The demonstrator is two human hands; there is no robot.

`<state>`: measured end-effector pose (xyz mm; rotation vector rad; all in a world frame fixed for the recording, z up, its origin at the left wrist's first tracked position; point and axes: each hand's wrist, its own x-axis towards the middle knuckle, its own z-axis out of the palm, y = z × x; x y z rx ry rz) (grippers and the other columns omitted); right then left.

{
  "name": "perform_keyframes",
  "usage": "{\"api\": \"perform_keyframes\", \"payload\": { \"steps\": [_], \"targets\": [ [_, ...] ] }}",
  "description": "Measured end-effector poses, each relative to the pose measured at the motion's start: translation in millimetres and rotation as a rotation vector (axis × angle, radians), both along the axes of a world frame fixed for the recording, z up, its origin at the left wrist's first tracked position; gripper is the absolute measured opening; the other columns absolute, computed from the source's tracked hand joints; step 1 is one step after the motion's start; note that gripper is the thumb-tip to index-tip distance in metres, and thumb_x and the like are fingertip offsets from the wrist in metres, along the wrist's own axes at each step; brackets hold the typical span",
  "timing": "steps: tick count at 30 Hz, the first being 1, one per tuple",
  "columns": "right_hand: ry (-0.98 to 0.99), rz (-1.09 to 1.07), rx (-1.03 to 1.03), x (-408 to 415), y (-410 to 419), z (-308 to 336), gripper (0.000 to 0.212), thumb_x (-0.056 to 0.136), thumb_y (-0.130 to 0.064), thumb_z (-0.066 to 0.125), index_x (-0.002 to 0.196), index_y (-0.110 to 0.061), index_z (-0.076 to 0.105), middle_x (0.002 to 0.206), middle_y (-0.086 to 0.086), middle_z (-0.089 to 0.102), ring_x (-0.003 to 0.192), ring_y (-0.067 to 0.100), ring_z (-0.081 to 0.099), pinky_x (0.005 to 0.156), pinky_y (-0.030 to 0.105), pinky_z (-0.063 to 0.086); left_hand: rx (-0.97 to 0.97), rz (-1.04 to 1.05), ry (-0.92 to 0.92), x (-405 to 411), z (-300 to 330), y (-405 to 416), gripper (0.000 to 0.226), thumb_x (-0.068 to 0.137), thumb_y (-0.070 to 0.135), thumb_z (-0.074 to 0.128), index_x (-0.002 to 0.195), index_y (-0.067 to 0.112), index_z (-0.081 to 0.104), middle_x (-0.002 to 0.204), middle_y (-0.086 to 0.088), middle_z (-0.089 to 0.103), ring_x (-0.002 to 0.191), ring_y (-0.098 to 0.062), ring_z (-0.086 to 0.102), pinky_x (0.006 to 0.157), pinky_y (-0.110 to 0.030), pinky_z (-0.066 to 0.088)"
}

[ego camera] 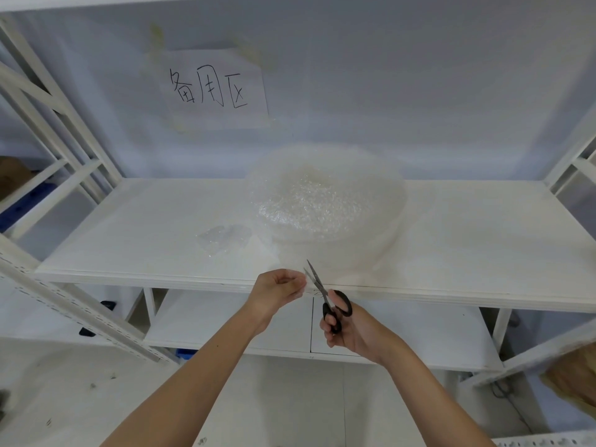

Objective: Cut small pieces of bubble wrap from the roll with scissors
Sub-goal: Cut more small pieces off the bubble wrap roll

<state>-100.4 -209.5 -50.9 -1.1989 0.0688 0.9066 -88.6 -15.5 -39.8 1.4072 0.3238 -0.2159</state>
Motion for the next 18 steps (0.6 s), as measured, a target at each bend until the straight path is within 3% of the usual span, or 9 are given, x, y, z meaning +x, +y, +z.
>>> {"api": "perform_keyframes", "payload": {
  "steps": [18],
  "targets": [
    [0.054,0.011,0.001,-12,-5,-8,0.050,0.080,-0.058,0.055,0.063,-0.012,0.045,0.067,0.005,0.048,0.059,0.020,0.043,0.061,0.029,0.043,-0.062,0.022,0.008,5,1,3,0.007,0.089,0.003,0.066,0.094,0.004,0.071,0.089,-0.008,0.070,0.086,-0.017,0.066,0.075,-0.017,0.055]
  ]
}}
